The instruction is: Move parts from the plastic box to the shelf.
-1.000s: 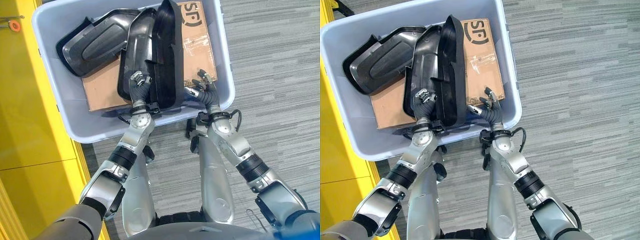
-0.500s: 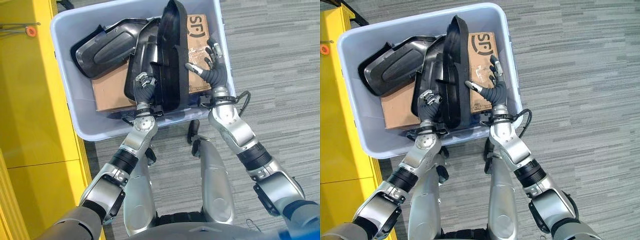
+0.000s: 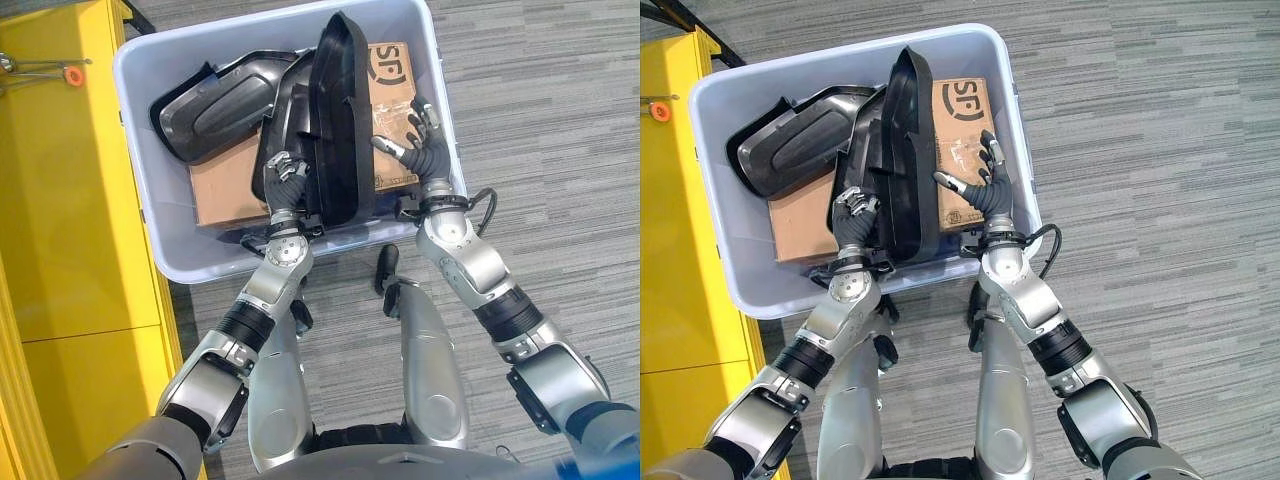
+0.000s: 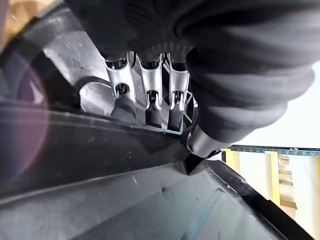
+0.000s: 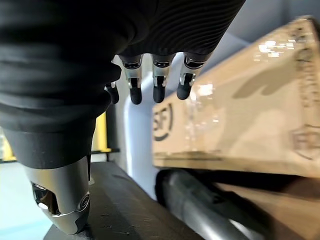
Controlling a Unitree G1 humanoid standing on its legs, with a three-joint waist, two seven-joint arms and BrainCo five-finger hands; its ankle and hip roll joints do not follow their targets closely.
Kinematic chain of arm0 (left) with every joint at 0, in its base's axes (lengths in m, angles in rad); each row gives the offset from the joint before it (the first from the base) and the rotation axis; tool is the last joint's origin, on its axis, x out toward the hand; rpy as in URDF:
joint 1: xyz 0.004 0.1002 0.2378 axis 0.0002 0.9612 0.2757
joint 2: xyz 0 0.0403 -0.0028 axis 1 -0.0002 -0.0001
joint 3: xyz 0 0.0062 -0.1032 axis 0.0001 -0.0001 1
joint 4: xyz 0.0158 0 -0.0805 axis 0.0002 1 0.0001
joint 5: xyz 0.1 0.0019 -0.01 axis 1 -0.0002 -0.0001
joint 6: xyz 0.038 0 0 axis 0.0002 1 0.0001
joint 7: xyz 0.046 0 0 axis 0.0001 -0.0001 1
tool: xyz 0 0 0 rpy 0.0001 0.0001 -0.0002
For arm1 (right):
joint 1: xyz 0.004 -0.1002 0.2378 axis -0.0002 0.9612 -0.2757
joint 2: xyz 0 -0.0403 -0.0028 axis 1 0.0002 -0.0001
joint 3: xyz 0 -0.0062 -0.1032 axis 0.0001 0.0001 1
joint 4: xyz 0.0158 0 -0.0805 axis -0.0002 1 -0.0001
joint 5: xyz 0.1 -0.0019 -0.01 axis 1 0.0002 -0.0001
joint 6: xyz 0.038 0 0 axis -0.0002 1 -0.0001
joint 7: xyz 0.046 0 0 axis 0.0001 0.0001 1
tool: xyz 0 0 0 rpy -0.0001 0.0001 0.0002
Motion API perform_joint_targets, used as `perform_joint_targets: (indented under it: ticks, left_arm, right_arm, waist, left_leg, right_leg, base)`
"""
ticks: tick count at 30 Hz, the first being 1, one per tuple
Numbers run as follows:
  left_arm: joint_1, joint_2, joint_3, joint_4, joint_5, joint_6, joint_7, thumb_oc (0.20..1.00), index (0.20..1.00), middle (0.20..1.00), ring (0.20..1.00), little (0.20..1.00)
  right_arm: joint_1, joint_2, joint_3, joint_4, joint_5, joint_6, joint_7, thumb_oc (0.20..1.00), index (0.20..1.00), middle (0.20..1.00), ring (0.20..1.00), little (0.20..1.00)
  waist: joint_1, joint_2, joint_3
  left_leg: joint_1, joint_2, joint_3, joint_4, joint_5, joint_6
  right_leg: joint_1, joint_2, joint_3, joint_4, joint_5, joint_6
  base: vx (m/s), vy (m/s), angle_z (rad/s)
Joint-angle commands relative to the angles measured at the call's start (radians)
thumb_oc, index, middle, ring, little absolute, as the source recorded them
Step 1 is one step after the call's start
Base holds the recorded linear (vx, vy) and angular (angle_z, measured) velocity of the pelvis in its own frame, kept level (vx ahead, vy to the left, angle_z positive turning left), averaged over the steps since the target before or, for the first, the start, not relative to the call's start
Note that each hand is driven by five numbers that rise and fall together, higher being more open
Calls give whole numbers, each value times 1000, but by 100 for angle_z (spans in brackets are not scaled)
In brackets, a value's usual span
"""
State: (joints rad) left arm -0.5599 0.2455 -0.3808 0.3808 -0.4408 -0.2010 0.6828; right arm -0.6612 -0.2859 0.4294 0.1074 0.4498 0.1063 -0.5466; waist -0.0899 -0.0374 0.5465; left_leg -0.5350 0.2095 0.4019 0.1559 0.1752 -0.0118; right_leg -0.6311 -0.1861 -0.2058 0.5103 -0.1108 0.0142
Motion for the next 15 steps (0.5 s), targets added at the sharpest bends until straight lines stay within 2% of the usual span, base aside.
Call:
perform_joint_targets:
  ticks: [1,4,5,7,15]
  left_arm:
    - [-73,-11,-2,-74,71,-80,7,200,200,200,200,200]
    - [-80,-3,1,-72,102,-78,23,200,200,200,200,200]
    - [-85,7,0,-72,145,-64,55,200,200,200,200,200]
    - [-86,20,1,-73,169,-46,81,200,200,200,200,200]
    - [-101,75,13,-69,299,-10,175,200,200,200,200,200]
  right_arm:
    - [2,18,4,35,41,9,12,1000,1000,1000,1000,1000]
    - [-2,19,13,64,59,-4,30,1000,1000,1000,1000,1000]
    - [-1,18,16,77,117,-17,51,1000,1000,1000,1000,1000]
    - [-1,18,18,85,136,-35,59,1000,1000,1000,1000,1000]
    - [-6,26,36,97,202,-50,106,1000,1000,1000,1000,1000]
  waist:
    - [22,-5,-26]
    - [24,-3,-26]
    - [27,-3,-26]
    - [31,-2,-26]
    - [42,-3,-26]
  left_leg:
    - [48,39,7,141,-208,-91]
    - [48,39,7,137,-204,-93]
    - [48,39,5,134,-201,-93]
    - [49,38,3,133,-199,-95]
    - [47,41,-4,132,-195,-100]
  right_leg:
    - [42,-1,-13,-142,51,81]
    - [43,0,-13,-145,51,80]
    - [44,-1,-15,-145,52,79]
    - [45,-2,-17,-144,52,79]
    - [46,-5,-23,-140,50,78]
  base:
    - [0,0,0]
    - [0,0,0]
    - [0,0,0]
    - [-4,-19,0]
    - [0,-17,0]
